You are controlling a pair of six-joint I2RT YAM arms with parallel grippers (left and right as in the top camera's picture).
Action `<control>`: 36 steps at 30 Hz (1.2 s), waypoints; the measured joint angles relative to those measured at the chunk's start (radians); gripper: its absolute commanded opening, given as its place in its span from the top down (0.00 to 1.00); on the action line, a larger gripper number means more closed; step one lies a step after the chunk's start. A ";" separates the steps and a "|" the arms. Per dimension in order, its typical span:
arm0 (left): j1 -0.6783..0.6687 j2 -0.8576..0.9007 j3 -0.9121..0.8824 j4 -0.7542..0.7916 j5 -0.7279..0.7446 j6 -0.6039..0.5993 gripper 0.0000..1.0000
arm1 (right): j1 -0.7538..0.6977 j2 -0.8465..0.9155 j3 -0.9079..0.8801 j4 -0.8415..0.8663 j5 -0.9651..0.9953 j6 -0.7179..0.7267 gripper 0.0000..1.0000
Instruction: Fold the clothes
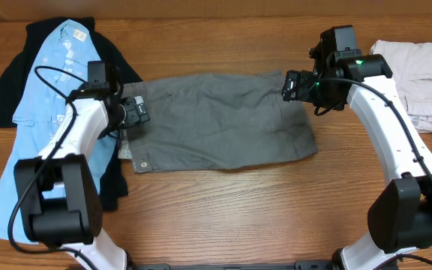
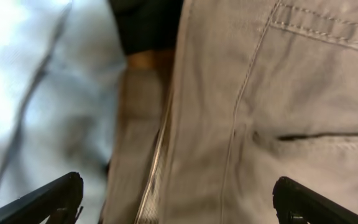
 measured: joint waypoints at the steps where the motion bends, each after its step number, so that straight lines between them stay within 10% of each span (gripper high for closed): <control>1: 0.000 0.017 0.000 0.013 0.006 0.009 0.00 | 0.000 0.000 0.000 -0.001 0.000 0.000 0.00; 36: -0.032 0.091 -0.029 0.150 0.129 0.051 0.08 | 0.000 0.000 0.000 0.010 0.000 0.000 0.00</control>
